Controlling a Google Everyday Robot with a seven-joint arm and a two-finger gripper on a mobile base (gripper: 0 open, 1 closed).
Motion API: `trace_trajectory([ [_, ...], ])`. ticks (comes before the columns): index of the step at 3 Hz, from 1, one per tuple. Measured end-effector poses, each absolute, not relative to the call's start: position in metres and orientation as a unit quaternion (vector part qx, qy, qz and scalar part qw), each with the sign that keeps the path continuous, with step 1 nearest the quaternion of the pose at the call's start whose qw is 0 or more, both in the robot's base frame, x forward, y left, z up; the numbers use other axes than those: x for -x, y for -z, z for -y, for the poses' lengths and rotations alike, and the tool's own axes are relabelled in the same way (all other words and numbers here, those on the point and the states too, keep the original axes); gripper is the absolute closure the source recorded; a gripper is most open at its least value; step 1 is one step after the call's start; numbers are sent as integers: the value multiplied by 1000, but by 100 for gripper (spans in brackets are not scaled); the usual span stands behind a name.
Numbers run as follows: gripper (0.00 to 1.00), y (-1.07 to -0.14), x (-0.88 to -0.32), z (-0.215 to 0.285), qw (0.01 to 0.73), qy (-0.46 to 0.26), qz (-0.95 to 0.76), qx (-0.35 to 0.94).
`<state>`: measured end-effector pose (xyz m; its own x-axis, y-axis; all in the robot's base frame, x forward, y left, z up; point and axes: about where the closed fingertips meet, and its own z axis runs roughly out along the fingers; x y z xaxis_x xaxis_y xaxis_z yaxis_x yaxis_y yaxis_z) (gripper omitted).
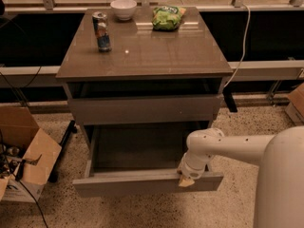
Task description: Open middle drawer
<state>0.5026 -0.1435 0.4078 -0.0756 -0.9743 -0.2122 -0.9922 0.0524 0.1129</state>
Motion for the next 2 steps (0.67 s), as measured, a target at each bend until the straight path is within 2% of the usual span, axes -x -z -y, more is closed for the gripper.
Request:
trace_trajectory([
  [1,96,-408,-503,144,39,-115,-724,679],
  [2,70,-407,-499,147,39,-116,-728,675],
])
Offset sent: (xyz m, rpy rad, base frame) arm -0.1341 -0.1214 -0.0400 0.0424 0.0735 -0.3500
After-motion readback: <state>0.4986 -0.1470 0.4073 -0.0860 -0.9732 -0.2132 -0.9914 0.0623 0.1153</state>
